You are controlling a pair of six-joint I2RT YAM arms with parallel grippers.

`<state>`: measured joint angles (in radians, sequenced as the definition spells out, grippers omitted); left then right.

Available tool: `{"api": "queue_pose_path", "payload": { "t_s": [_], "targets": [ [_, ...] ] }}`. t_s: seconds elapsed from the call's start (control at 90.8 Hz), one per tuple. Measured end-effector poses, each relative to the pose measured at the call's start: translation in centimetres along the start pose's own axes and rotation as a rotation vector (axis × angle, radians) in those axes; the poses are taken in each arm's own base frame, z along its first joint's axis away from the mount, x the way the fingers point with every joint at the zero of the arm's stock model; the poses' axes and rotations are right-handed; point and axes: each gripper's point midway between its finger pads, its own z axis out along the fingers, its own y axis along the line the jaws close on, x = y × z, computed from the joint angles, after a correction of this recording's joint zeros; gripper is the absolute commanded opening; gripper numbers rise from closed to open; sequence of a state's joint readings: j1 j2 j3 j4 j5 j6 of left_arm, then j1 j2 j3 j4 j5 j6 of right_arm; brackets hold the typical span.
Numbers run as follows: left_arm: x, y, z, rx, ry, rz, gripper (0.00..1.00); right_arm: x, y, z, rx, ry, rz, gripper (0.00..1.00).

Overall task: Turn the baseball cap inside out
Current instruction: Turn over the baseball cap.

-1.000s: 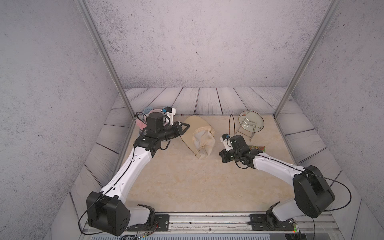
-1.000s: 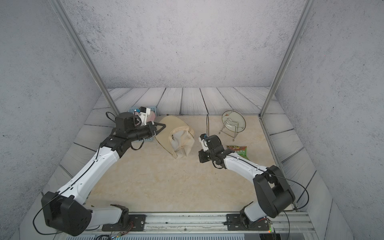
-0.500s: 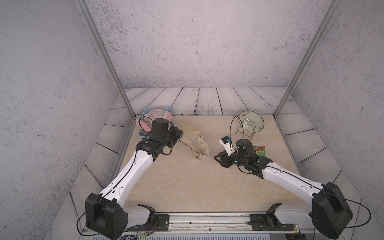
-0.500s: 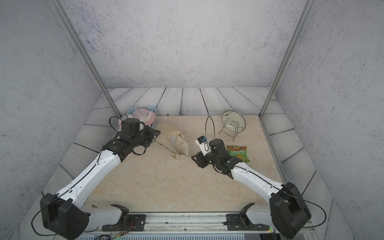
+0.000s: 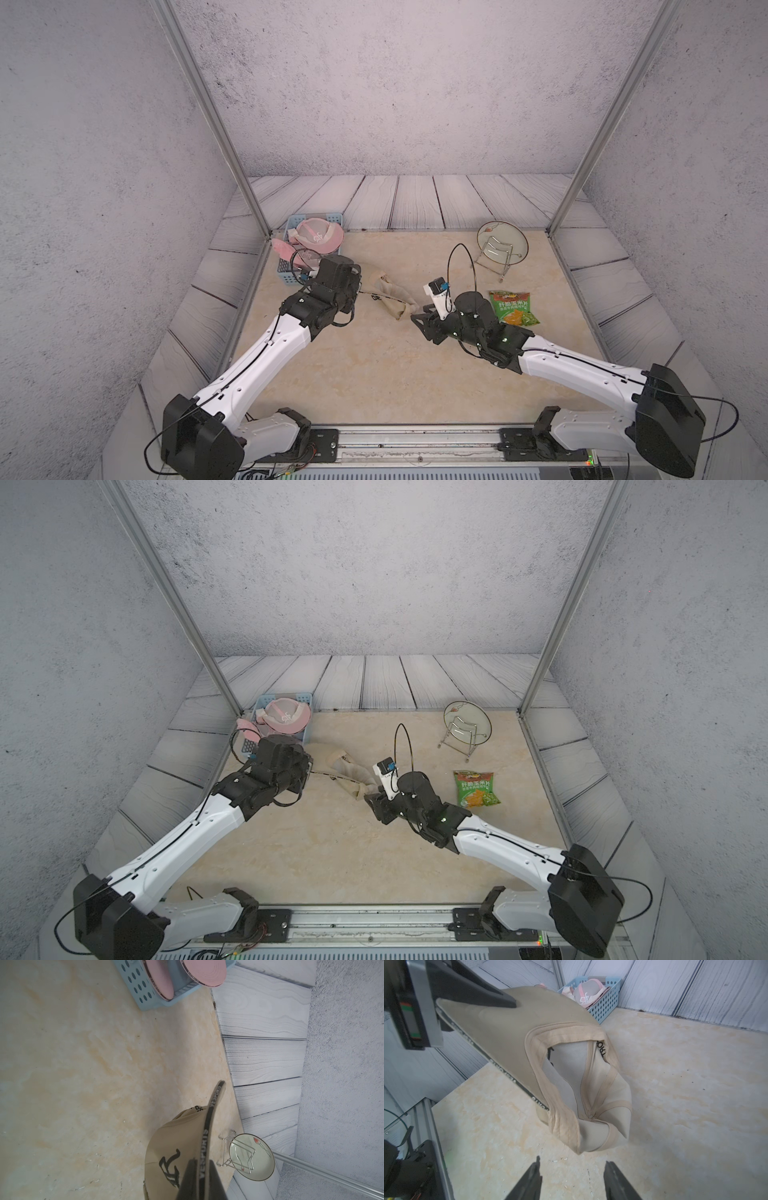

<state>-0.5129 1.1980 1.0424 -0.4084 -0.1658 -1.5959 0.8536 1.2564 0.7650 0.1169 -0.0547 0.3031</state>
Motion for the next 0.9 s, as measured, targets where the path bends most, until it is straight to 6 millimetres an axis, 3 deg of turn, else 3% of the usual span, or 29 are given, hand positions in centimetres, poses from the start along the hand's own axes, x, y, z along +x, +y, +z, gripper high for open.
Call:
{"api": "queue_pose_path", "payload": {
  "t_s": [0.33, 0.661, 0.903],
  "targets": [
    [0.2, 0.0, -0.1, 0.008, -0.033, -0.075, 0.00, 0.0, 0.4, 2.0, 0.038, 0.013, 0.014, 0.53],
    [1.1, -0.1, -0.9, 0.026, -0.018, -0.117, 0.00, -1.3, -2.7, 2.7, 0.225, -0.030, 0.046, 0.40],
    [1.3, 0.2, -1.0, 0.027, -0.015, -0.138, 0.00, -2.2, -3.9, 3.2, 0.310, -0.049, 0.065, 0.40]
  ]
}}
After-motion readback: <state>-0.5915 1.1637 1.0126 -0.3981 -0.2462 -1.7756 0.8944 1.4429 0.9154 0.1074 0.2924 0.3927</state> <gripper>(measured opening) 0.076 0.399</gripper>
